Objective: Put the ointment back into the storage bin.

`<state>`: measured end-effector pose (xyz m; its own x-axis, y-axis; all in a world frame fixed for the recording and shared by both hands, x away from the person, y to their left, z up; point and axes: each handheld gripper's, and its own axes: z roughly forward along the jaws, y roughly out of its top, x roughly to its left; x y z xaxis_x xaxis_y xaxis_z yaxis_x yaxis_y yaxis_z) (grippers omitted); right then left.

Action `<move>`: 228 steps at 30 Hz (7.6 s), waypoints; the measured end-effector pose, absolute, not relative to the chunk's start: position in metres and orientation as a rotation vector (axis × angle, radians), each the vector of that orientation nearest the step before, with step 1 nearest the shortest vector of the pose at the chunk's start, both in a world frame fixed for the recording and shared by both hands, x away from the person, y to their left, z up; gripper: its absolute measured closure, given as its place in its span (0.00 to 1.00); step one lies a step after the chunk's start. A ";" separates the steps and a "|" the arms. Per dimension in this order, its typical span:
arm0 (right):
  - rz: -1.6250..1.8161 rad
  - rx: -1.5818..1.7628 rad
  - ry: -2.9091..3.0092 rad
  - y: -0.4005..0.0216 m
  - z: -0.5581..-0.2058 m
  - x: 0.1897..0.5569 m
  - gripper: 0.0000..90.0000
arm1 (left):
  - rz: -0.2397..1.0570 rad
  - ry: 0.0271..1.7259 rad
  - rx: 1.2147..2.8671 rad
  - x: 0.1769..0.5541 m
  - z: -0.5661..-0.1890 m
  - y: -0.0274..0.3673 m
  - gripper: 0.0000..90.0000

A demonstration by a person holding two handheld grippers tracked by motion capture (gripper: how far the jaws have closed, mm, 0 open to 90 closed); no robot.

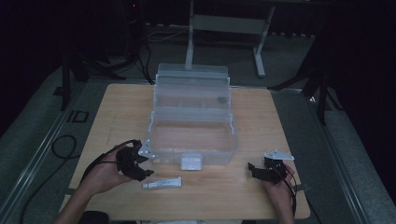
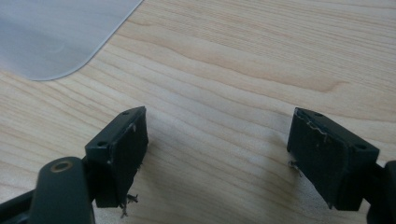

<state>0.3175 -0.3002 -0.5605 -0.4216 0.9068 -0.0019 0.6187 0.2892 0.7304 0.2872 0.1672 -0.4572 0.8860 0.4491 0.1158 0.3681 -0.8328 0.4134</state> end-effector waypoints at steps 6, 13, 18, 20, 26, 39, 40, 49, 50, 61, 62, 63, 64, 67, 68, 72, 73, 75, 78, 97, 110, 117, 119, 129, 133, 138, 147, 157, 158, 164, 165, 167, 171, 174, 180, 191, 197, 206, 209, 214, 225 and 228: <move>0.930 1.367 2.147 -0.300 -0.560 0.318 0.22 | 0.276 0.570 2.708 0.289 -0.457 0.159 0.48; 0.930 1.366 2.148 -0.300 -0.560 0.318 0.22 | 0.234 0.526 2.743 0.292 -0.460 0.150 0.50; 0.931 1.365 2.149 -0.300 -0.560 0.318 0.22 | 0.205 0.513 2.784 0.295 -0.466 0.145 0.51; 0.931 1.364 2.149 -0.300 -0.560 0.318 0.22 | 0.201 0.506 2.794 0.295 -0.468 0.144 0.51; 0.931 1.365 2.149 -0.300 -0.560 0.318 0.22 | 0.182 0.473 2.827 0.296 -0.473 0.136 0.52; 0.931 1.361 2.153 -0.300 -0.560 0.318 0.22 | 0.113 0.418 2.923 0.298 -0.486 0.121 0.54; 0.931 1.360 2.153 -0.300 -0.560 0.318 0.22 | 0.110 0.409 2.927 0.298 -0.486 0.120 0.54; 0.932 1.358 2.154 -0.300 -0.560 0.318 0.22 | 0.070 0.381 2.960 0.297 -0.495 0.113 0.58; 0.932 1.358 2.154 -0.300 -0.560 0.318 0.22 | 0.062 0.379 2.962 0.297 -0.496 0.113 0.58; 0.932 1.358 2.154 -0.300 -0.560 0.318 0.22 | -0.012 0.346 3.025 0.298 -0.510 0.104 0.63; 0.932 1.358 2.154 -0.300 -0.560 0.318 0.22 | -0.015 0.348 3.031 0.299 -0.512 0.103 0.63; 0.932 1.358 2.154 -0.300 -0.560 0.318 0.22 | -0.021 0.348 3.036 0.299 -0.512 0.103 0.63; 0.932 1.359 2.154 -0.300 -0.560 0.318 0.22 | -0.026 0.348 3.042 0.300 -0.513 0.103 0.64; 0.932 1.358 2.154 -0.300 -0.560 0.318 0.22 | -0.038 0.342 3.054 0.301 -0.516 0.103 0.68; 0.932 1.358 2.154 -0.300 -0.560 0.318 0.22 | -0.042 0.344 3.057 0.301 -0.517 0.102 0.69; 0.932 1.358 2.154 -0.300 -0.560 0.318 0.22 | -0.057 0.343 3.061 0.302 -0.518 0.102 0.75; 0.932 1.357 2.154 -0.300 -0.560 0.318 0.22 | -0.064 0.347 3.059 0.302 -0.518 0.102 0.75; 0.932 1.357 2.155 -0.300 -0.561 0.318 0.22 | -0.072 0.348 3.058 0.303 -0.518 0.103 0.76; 0.933 1.355 2.155 -0.300 -0.561 0.318 0.22 | -0.070 0.339 3.059 0.302 -0.518 0.103 0.78; 0.933 1.355 2.156 -0.300 -0.561 0.318 0.22 | -0.037 0.371 3.039 0.298 -0.502 0.119 0.78; 0.933 1.354 2.156 -0.300 -0.561 0.318 0.22 | 0.004 0.419 2.989 0.299 -0.478 0.142 0.78; 0.933 1.353 2.156 -0.300 -0.561 0.318 0.22 | 0.039 0.424 2.988 0.299 -0.467 0.149 0.78; 0.933 1.353 2.157 -0.300 -0.561 0.318 0.22 | 0.041 0.429 2.986 0.299 -0.464 0.150 0.78; 0.934 1.353 2.156 -0.300 -0.561 0.318 0.22 | 0.063 0.415 2.975 0.299 -0.449 0.154 0.78; 0.933 1.353 2.156 -0.300 -0.561 0.318 0.22 | 0.075 0.412 2.975 0.300 -0.445 0.154 0.78; 0.933 1.354 2.156 -0.300 -0.561 0.318 0.22 | 0.093 0.411 2.977 0.301 -0.439 0.155 0.78; 0.933 1.353 2.156 -0.300 -0.561 0.318 0.22 | 0.125 0.407 2.970 0.304 -0.429 0.156 0.78; 0.933 1.353 2.157 -0.300 -0.561 0.318 0.22 | 0.135 0.386 2.971 0.309 -0.419 0.151 0.78; 0.933 1.352 2.157 -0.300 -0.561 0.318 0.22 | 0.133 0.383 2.965 0.310 -0.417 0.150 0.78; 0.934 1.351 2.158 -0.299 -0.561 0.318 0.22 | 0.163 0.379 2.963 0.315 -0.409 0.149 0.78; 0.934 1.352 2.157 -0.299 -0.561 0.318 0.22 | 0.167 0.384 2.959 0.316 -0.407 0.149 0.78; 0.935 1.353 2.158 -0.299 -0.561 0.318 0.22 | 0.163 0.378 2.948 0.318 -0.404 0.149 0.78; 0.935 1.351 2.159 -0.299 -0.561 0.318 0.22 | 0.180 0.372 2.952 0.322 -0.398 0.147 0.78; 0.935 1.350 2.159 -0.299 -0.561 0.318 0.22 | 0.184 0.369 2.948 0.325 -0.396 0.144 0.78; 0.936 1.348 2.160 -0.299 -0.561 0.318 0.22 | 0.194 0.343 2.956 0.332 -0.395 0.140 0.78; 0.937 1.345 2.164 -0.299 -0.560 0.319 0.22 | 0.225 0.326 2.951 0.346 -0.388 0.136 0.78; 0.938 1.343 2.166 -0.299 -0.560 0.319 0.22 | 0.216 0.319 2.955 0.353 -0.383 0.132 0.78; 0.939 1.343 2.165 -0.299 -0.561 0.319 0.22 | 0.231 0.292 2.968 0.362 -0.377 0.127 0.78; 0.939 1.343 2.165 -0.299 -0.561 0.319 0.22 | 0.240 0.282 2.970 0.364 -0.377 0.124 0.78; 0.939 1.342 2.166 -0.299 -0.561 0.319 0.22 | 0.234 0.275 2.967 0.365 -0.378 0.120 0.78; 0.939 1.342 2.166 -0.299 -0.561 0.319 0.22 | 0.237 0.258 2.964 0.368 -0.379 0.113 0.78; 0.938 1.342 2.166 -0.299 -0.561 0.319 0.22 | 0.237 0.254 2.966 0.369 -0.380 0.111 0.78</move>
<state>0.3191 -0.2990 -0.5605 -0.4437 0.8962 -0.0036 0.6102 0.3050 0.7312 0.3693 0.1112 -0.3801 0.9732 0.1799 0.1433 0.1554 -0.9736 0.1672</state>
